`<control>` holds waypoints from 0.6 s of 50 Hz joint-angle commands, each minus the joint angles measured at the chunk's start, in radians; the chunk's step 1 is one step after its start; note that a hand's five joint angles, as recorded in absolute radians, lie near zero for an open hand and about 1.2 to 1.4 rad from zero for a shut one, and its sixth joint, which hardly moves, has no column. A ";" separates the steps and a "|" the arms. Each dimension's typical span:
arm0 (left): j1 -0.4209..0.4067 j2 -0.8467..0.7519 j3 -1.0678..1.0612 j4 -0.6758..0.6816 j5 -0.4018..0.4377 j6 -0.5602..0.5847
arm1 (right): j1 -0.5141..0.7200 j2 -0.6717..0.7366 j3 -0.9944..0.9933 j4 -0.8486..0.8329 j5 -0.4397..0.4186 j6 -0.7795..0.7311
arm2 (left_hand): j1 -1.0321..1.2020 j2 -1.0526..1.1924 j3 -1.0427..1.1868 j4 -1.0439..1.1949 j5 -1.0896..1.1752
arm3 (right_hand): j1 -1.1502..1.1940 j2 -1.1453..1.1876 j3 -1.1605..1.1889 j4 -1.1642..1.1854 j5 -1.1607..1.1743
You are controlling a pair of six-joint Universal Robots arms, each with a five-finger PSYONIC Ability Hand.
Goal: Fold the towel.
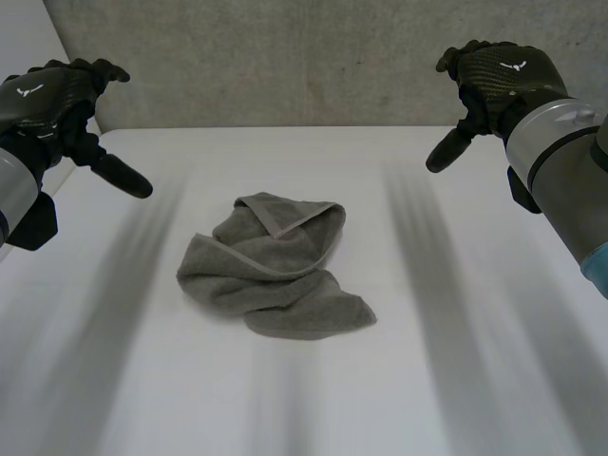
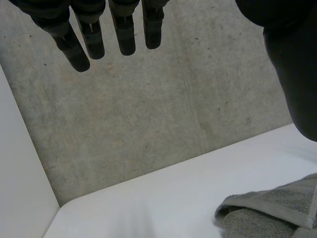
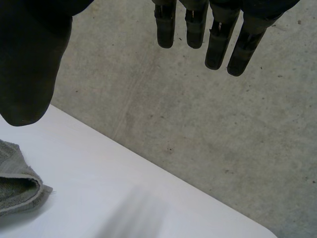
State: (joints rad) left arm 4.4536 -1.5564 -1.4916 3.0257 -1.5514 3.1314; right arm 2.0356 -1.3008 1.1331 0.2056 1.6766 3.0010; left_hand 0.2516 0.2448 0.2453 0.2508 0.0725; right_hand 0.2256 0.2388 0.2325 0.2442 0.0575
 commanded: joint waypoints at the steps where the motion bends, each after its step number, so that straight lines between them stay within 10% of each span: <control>1: 0.000 0.002 -0.004 0.001 0.004 0.001 | 0.002 0.000 0.000 0.000 -0.014 0.001 | -0.044 -0.037 -0.038 -0.043 -0.039 | -0.051 -0.064 -0.058 -0.070 -0.058; 10: -0.010 -0.005 -0.018 0.008 0.031 0.004 | 0.011 0.014 -0.009 -0.003 -0.097 -0.031 | 0.035 0.042 0.042 0.036 0.040 | -0.051 -0.064 -0.058 -0.070 -0.058; 17: -0.002 -0.190 -0.001 -0.007 0.267 0.032 | 0.020 0.204 -0.036 0.000 -0.446 -0.242 | 0.138 0.145 0.144 0.139 0.143 | -0.051 -0.064 -0.058 -0.070 -0.058; 30: 0.004 -0.511 0.065 0.001 0.280 0.192 | 0.086 0.604 -0.223 -0.014 -0.423 -0.715 | 0.141 0.148 0.147 0.142 0.146 | -0.032 -0.045 -0.039 -0.051 -0.038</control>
State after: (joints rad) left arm 4.4575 -1.9467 -1.4509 3.0227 -1.2506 3.2381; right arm 2.0947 -0.8585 0.9986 0.1969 1.2020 2.4617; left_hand 0.3766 0.3774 0.3715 0.3742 0.2057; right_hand 0.2224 0.2388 0.2323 0.2441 0.0575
